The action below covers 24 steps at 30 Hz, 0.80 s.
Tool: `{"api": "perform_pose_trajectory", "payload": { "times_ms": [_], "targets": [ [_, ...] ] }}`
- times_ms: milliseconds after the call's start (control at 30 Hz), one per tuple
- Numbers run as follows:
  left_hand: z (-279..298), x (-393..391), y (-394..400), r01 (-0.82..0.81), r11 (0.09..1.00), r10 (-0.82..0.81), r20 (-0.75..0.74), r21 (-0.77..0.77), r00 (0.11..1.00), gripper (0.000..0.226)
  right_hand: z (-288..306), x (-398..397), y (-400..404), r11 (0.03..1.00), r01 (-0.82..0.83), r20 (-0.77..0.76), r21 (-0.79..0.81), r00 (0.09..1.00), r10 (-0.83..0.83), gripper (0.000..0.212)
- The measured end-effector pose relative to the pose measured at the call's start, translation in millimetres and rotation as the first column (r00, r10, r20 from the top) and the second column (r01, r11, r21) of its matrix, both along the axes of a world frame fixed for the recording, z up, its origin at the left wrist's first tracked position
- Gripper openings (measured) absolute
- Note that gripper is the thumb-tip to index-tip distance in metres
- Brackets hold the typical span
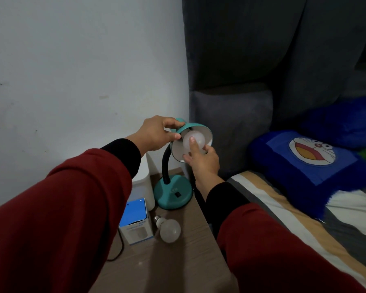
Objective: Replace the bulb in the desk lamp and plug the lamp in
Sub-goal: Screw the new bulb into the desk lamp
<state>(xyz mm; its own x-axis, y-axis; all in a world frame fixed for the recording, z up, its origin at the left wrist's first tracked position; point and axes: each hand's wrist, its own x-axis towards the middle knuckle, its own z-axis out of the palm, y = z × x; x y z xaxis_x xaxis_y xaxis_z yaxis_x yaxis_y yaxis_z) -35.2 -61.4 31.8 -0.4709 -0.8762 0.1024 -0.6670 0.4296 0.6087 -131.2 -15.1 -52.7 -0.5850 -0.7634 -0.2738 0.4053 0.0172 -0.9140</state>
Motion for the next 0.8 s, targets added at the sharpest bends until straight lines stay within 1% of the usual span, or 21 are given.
{"api": "perform_pose_trajectory", "payload": {
  "times_ms": [67, 133, 200, 233, 267, 333, 433, 533, 600, 667, 733, 800],
  "targets": [
    [0.5, 0.3, 0.4, 0.006, 1.0, -0.005, 0.007, -0.007, 1.0, 0.042, 0.3, 0.6, -0.4, 1.0, 0.005, -0.001, 0.007, 1.0, -0.005, 0.064],
    [0.2, 0.4, 1.1, 0.007, 1.0, -0.007, 0.008, -0.017, 1.0, 0.042, -1.8, 1.5, -0.1, 1.0, 0.012, -0.019, -0.024, 1.0, -0.013, 0.068],
    [-0.6, 0.3, 1.6, 0.002, 1.0, -0.002, -0.002, -0.014, 1.0, 0.042, -0.1, 1.3, 1.0, 1.0, 0.015, -0.069, -0.006, 0.997, -0.015, 0.059],
    [-0.9, 0.3, 1.8, 0.0, 1.0, 0.0, -0.011, -0.008, 1.0, 0.041, 1.5, 0.3, 0.5, 1.0, 0.02, -0.064, 0.021, 0.998, -0.018, 0.055],
    [-1.3, 0.3, 1.8, -0.001, 1.0, 0.001, -0.018, -0.003, 1.0, 0.041, 3.2, -0.5, -0.5, 0.998, 0.01, -0.046, 0.064, 0.999, -0.007, 0.055],
    [-1.9, 0.3, 1.5, -0.004, 1.0, 0.004, -0.019, -0.005, 1.0, 0.041, 6.0, -0.2, -2.1, 0.994, -0.025, -0.015, 0.107, 1.0, 0.026, 0.063],
    [-2.4, 0.4, 1.3, -0.007, 1.0, 0.007, -0.024, -0.004, 1.0, 0.041, 5.0, 2.1, -2.0, 0.999, -0.003, 0.01, 0.033, 1.0, 0.003, 0.061],
    [-2.1, 0.4, 1.5, -0.009, 1.0, 0.009, -0.024, -0.003, 1.0, 0.041, 9.1, -0.4, 1.1, 0.998, -0.031, 0.043, 0.057, 0.999, 0.029, 0.05],
    [-2.3, 0.3, 1.8, -0.009, 1.0, 0.009, -0.03, 0.0, 1.0, 0.041, 11.9, -1.7, 1.2, 0.992, -0.065, 0.08, 0.107, 0.995, 0.057, 0.06],
    [-2.7, 0.1, 2.2, -0.004, 1.0, 0.004, -0.025, -0.009, 1.0, 0.041, 11.1, -0.2, 0.1, 0.995, -0.056, 0.074, 0.083, 0.996, 0.05, 0.063],
    [-2.9, -0.2, 2.5, -0.006, 1.0, 0.006, -0.023, -0.013, 1.0, 0.041, 7.6, -0.5, -2.3, 0.998, -0.037, 0.054, 0.052, 0.998, 0.035, 0.061],
    [-2.7, -0.4, 2.5, -0.016, 1.0, 0.015, -0.026, -0.01, 1.0, 0.041, 8.4, -3.4, -3.5, 0.995, -0.059, 0.072, 0.083, 0.996, 0.054, 0.056]
  ]
}}
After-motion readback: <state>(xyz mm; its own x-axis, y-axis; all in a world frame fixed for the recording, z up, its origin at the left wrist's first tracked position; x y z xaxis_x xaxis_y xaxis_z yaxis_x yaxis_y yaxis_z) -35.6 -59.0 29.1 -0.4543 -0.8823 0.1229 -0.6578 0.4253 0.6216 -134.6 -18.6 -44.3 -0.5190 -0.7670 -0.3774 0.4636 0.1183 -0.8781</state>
